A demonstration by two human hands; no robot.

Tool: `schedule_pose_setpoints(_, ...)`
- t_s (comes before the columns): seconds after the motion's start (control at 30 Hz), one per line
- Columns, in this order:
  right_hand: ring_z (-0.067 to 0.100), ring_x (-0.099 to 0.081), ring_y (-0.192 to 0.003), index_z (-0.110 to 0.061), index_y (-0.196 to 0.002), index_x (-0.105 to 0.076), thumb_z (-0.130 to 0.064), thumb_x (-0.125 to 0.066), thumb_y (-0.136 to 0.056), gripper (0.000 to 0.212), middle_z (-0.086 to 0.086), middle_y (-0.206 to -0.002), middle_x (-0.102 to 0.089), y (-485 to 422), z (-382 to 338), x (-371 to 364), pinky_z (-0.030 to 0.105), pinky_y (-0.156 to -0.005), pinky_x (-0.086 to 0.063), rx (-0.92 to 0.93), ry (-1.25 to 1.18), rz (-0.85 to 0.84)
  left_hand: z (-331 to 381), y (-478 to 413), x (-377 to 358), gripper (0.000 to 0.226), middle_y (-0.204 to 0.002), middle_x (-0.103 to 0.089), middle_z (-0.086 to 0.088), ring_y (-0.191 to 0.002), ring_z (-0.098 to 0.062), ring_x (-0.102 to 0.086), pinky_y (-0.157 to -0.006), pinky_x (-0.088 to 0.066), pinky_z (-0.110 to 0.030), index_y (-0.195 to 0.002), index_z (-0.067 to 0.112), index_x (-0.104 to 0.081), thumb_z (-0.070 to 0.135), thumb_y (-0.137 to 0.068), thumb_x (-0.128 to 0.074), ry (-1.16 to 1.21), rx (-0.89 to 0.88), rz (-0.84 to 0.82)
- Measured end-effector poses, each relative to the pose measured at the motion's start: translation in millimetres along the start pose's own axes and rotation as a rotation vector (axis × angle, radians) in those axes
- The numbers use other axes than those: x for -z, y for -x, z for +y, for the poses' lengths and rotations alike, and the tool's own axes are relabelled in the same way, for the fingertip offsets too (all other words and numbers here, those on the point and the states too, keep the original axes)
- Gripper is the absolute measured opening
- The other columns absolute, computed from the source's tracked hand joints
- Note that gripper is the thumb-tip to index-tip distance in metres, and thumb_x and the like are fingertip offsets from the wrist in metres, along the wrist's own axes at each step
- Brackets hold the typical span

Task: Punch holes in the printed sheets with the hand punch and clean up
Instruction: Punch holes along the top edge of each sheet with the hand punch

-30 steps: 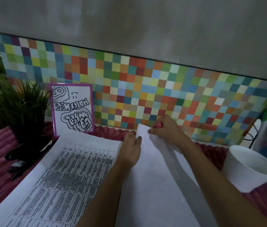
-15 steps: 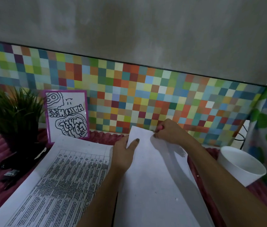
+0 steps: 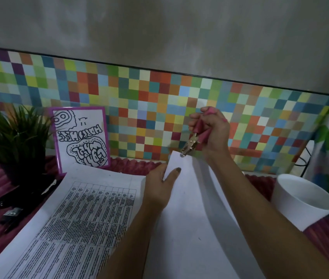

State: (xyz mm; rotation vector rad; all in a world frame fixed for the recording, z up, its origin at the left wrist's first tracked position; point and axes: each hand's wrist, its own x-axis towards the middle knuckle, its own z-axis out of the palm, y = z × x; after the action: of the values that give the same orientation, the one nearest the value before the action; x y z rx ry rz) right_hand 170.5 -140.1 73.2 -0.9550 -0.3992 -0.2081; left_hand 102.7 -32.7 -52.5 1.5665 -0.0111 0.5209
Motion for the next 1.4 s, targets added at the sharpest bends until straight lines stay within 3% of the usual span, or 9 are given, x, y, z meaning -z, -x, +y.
schedule_pose_setpoints(0.37, 0.022, -0.049, -0.045, -0.003, -0.083, -0.057, -0.009, -0.05, -0.07, 0.017, 0.015, -0.063, -0.057, -3, 13, -11, 0.026, -0.045, -0.044, -0.029, 0.059, -0.133, 2, 3, 2, 0.016, -0.09, -0.075, -0.003, -0.085, -0.019, -0.072, -0.08, -0.059, -0.047, -0.103, 0.011, -0.071, 0.021, -0.093, -0.063, -0.003, -0.015, -0.011)
schedule_pose_setpoints(0.57, 0.022, -0.043, -0.038, -0.007, -0.068, -0.061, -0.015, -0.055, -0.075, 0.013, 0.012, -0.055, -0.056, -4, 24, -16, 0.025, -0.041, -0.039, 0.046, 0.118, -0.104, -2, 1, 3, 0.02, -0.089, -0.073, -0.011, -0.086, -0.03, -0.07, -0.079, -0.056, -0.054, -0.098, 0.01, -0.07, 0.029, -0.092, -0.064, -0.024, -0.021, -0.014)
schedule_pose_setpoints(0.73, 0.02, -0.04, -0.034, -0.003, -0.067, -0.057, -0.011, -0.053, -0.078, 0.014, 0.011, -0.05, -0.054, -5, 27, -20, 0.025, -0.042, -0.036, 0.085, 0.121, -0.071, -2, -1, 4, 0.014, -0.088, -0.075, -0.002, -0.085, -0.019, -0.071, -0.08, -0.058, -0.045, -0.098, 0.013, -0.071, 0.023, -0.093, -0.064, -0.012, -0.03, -0.015)
schedule_pose_setpoints(0.93, 0.019, -0.038, -0.032, -0.005, -0.066, -0.052, -0.008, -0.054, -0.081, 0.015, 0.009, -0.047, -0.051, -6, 28, -25, 0.025, -0.039, -0.035, 0.097, 0.125, -0.012, 4, 2, 3, 0.012, -0.078, -0.071, 0.006, -0.073, -0.004, -0.066, -0.066, -0.052, -0.019, -0.096, 0.012, -0.07, 0.02, -0.094, -0.061, -0.022, -0.06, -0.015)
schedule_pose_setpoints(1.0, 0.019, -0.038, -0.032, -0.004, -0.069, -0.052, -0.009, -0.054, -0.079, 0.012, 0.009, -0.046, -0.051, -6, 28, -25, 0.025, -0.039, -0.035, 0.078, 0.116, -0.002, 4, 2, 2, 0.017, -0.065, -0.06, 0.011, -0.059, 0.0, -0.055, -0.057, -0.044, -0.018, -0.085, 0.011, -0.066, 0.022, -0.096, -0.058, -0.058, -0.06, -0.007)
schedule_pose_setpoints(1.1, 0.02, -0.04, -0.033, -0.004, -0.068, -0.055, -0.012, -0.055, -0.074, 0.01, 0.01, -0.048, -0.052, -6, 27, -25, 0.026, -0.04, -0.035, 0.027, 0.112, -0.018, 5, 1, 1, 0.039, -0.048, -0.037, 0.013, -0.048, -0.002, -0.032, -0.051, -0.028, -0.026, -0.061, 0.019, -0.041, 0.024, -0.099, -0.052, -0.101, -0.074, 0.038)
schedule_pose_setpoints(1.17, 0.022, -0.043, -0.037, -0.005, -0.072, -0.06, -0.016, -0.056, -0.07, 0.012, 0.01, -0.051, -0.054, -4, 24, -23, 0.025, -0.042, -0.036, -0.039, 0.121, -0.05, 6, 0, 1, 0.045, -0.046, -0.033, 0.012, -0.046, -0.003, -0.029, -0.051, -0.025, -0.027, -0.059, 0.025, -0.032, 0.021, -0.1, -0.051, -0.132, -0.11, 0.056)
schedule_pose_setpoints(1.3, 0.021, -0.053, -0.049, -0.001, -0.102, -0.062, -0.017, -0.051, -0.066, 0.04, 0.01, -0.062, -0.06, -2, 15, -17, 0.027, -0.05, -0.045, -0.165, 0.166, -0.158, 5, 0, 2, 0.046, -0.046, -0.033, 0.011, -0.048, -0.003, -0.028, -0.052, -0.025, -0.031, -0.059, 0.025, -0.03, 0.022, -0.1, -0.051, -0.175, -0.139, 0.08)
schedule_pose_setpoints(1.4, 0.021, -0.055, -0.051, 0.004, -0.111, -0.059, -0.013, -0.051, -0.063, 0.052, 0.012, -0.067, -0.06, -1, 7, -11, 0.029, -0.053, -0.049, -0.185, 0.226, -0.182, 5, 0, 3, 0.046, -0.048, -0.033, 0.01, -0.05, -0.003, -0.03, -0.052, -0.027, -0.032, -0.058, 0.025, -0.031, 0.021, -0.1, -0.051, -0.199, -0.17, 0.104)
